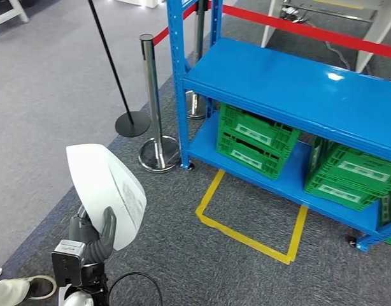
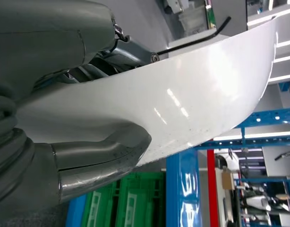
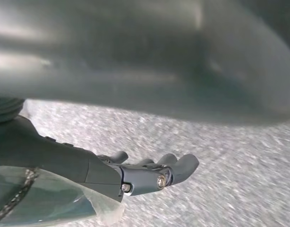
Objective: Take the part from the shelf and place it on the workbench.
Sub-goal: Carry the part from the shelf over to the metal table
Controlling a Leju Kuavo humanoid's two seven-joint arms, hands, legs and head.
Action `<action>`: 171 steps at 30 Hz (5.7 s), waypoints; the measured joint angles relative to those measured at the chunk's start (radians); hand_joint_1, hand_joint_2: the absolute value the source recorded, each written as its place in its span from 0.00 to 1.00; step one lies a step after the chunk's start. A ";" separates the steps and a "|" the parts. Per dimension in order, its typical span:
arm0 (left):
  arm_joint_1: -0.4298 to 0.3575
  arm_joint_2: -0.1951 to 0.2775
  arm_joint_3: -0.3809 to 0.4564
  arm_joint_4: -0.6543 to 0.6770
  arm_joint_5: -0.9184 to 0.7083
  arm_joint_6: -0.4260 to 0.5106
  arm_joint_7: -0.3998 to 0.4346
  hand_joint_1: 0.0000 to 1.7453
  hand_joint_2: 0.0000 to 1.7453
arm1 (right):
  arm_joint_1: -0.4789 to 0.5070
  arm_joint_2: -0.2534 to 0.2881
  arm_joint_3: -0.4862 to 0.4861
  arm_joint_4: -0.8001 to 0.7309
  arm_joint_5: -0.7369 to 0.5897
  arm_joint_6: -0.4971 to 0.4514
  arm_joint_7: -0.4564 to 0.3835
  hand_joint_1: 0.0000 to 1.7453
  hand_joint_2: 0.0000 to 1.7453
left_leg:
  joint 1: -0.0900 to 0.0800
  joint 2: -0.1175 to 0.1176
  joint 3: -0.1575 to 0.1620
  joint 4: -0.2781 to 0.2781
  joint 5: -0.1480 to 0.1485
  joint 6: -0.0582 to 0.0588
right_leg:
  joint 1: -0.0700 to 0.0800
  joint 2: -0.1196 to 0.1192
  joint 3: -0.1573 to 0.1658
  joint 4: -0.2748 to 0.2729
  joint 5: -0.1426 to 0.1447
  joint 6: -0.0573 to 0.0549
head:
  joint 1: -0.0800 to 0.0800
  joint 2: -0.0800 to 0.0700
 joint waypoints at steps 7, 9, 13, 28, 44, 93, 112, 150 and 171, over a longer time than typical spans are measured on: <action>-0.002 0.000 0.002 0.000 -0.001 -0.019 0.003 1.00 1.00 | 0.000 0.000 -0.018 0.000 -0.009 -0.004 -0.008 0.00 0.00 | 0.004 0.074 -0.092 0.180 -0.094 -0.039 | -0.001 -0.075 0.008 -0.010 0.000 -0.031 | -0.013 0.000; 0.000 0.000 0.003 0.000 -0.001 -0.024 0.005 1.00 1.00 | 0.002 0.000 -0.022 0.000 -0.010 -0.008 -0.010 0.00 0.00 | 0.007 0.085 -0.137 0.286 -0.131 -0.044 | 0.001 -0.107 0.008 -0.010 -0.001 -0.033 | -0.013 0.000; 0.000 0.002 0.004 0.000 -0.006 -0.036 0.007 1.00 1.00 | 0.000 0.001 -0.034 0.000 -0.017 -0.021 -0.011 0.00 0.00 | 0.002 0.128 -0.041 0.115 -0.037 -0.033 | 0.005 -0.158 0.013 -0.009 -0.006 -0.029 | -0.013 0.000; 0.018 -0.003 0.006 -0.005 -0.011 -0.036 0.010 1.00 1.00 | 0.009 0.009 -0.042 0.004 -0.015 -0.032 0.004 0.00 0.00 | -0.001 0.022 0.002 -0.004 0.003 0.014 | -0.002 -0.052 -0.063 0.129 -0.040 0.009 | -0.006 0.000; 0.022 -0.004 0.005 -0.003 0.013 -0.014 -0.025 1.00 1.00 | 0.010 0.012 -0.043 0.006 0.032 -0.071 0.011 0.00 0.00 | -0.006 0.143 -0.052 0.105 -0.015 -0.018 | 0.009 -0.161 0.018 0.005 -0.024 -0.030 | -0.019 0.000; 0.024 -0.013 0.017 -0.034 0.014 -0.005 -0.012 1.00 1.00 | -0.007 0.034 0.006 0.005 0.130 -0.076 0.030 0.00 0.00 | -0.003 -0.022 -0.024 0.031 0.001 -0.011 | -0.006 0.001 -0.017 0.035 -0.014 0.005 | -0.016 0.000; 0.085 -0.032 0.071 -0.039 -0.023 0.032 -0.030 1.00 1.00 | 0.000 0.047 0.008 -0.002 0.180 -0.111 0.011 0.00 0.00 | -0.027 0.128 -0.020 0.013 0.009 0.025 | 0.020 -0.165 0.016 0.063 -0.081 -0.006 | -0.025 0.000; 0.093 -0.053 0.105 -0.042 -0.008 0.025 0.004 1.00 1.00 | 0.015 0.042 0.006 0.000 0.197 -0.106 -0.008 0.00 0.00 | -0.005 0.004 -0.011 0.027 -0.004 0.012 | -0.004 -0.037 -0.066 0.110 -0.019 0.019 | -0.019 0.000; -0.004 -0.040 0.057 0.002 -0.073 0.000 0.028 1.00 1.00 | -0.026 0.040 -0.005 -0.004 0.198 -0.053 0.000 0.00 0.00 | -0.007 0.136 -0.036 0.031 0.011 0.007 | 0.004 -0.181 0.033 0.032 -0.062 0.019 | -0.026 0.000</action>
